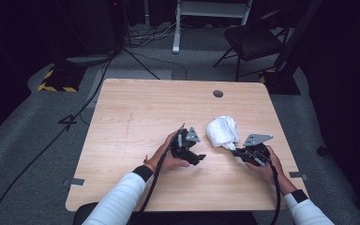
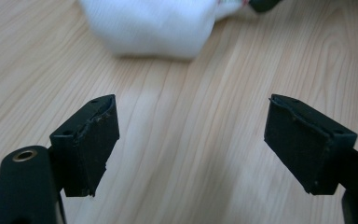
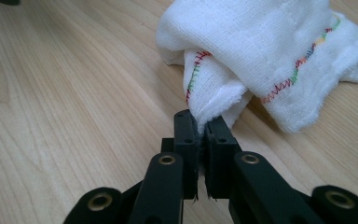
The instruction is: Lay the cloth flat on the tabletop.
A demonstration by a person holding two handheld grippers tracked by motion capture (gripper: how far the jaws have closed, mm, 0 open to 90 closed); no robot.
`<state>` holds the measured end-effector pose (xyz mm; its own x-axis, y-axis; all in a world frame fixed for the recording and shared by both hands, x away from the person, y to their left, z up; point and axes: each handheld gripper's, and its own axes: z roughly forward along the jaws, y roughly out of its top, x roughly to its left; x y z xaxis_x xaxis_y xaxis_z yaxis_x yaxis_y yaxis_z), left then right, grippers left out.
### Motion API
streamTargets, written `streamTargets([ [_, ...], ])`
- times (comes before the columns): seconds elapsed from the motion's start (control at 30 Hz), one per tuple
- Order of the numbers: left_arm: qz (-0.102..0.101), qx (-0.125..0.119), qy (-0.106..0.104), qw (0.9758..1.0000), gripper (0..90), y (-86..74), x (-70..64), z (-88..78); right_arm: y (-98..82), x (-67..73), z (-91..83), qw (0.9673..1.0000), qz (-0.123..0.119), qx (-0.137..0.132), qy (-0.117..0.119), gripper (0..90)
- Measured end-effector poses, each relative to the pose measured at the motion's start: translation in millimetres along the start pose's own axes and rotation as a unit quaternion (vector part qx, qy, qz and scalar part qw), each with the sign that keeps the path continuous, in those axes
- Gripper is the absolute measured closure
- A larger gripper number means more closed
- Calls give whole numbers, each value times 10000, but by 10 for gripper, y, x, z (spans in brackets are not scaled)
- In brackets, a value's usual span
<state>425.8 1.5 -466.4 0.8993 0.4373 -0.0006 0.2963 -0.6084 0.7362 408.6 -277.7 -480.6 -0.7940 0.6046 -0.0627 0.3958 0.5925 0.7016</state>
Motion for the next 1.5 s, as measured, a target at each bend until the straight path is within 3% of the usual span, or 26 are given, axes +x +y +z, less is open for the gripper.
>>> streamTargets([
  [0.07,62,-56,-29,10000,183,115,-13,108,-20,3,-9,10000,21,26,17,853],
  [0.13,141,-175,70,9997,191,197,-23,193,-37,4,-12,10000,24,40,19,853],
  [0.23,225,-291,-91,9993,225,303,-10,335,-43,10,-18,10000,-5,56,33,854],
  [0.33,342,-147,-59,9993,276,344,12,446,-45,18,-19,10000,-67,52,48,856],
  [0.43,467,-69,105,9988,489,354,54,465,-54,13,-9,9999,-45,80,55,855],
  [0.6,508,-27,71,9987,751,320,136,422,-54,6,-15,10000,-33,48,20,855],
  [0.7,491,-65,88,9987,825,298,190,334,-54,1,-23,10000,-15,17,6,856],
  [0.83,447,-74,74,9989,847,246,268,156,-53,-16,-58,10000,23,-57,-39,857],
  [0.97,543,62,82,9985,853,120,317,-51,-57,-39,-93,9998,117,-139,-15,858],
  [1.2,439,289,56,9986,871,-275,367,-362,-56,10,-137,9997,116,-202,67,859],
  [1.23,419,351,136,9984,899,-358,367,-413,-55,18,-140,9997,105,-204,66,859],
  [1.37,253,355,136,9990,899,-532,341,-579,-43,47,-153,9997,76,-212,37,859],
  [1.43,212,243,104,9994,847,-540,294,-613,-26,55,-157,9997,52,-241,27,859],
  [1.5,305,141,57,9994,774,-497,202,-607,-3,79,-161,9996,11,-274,42,860],
])
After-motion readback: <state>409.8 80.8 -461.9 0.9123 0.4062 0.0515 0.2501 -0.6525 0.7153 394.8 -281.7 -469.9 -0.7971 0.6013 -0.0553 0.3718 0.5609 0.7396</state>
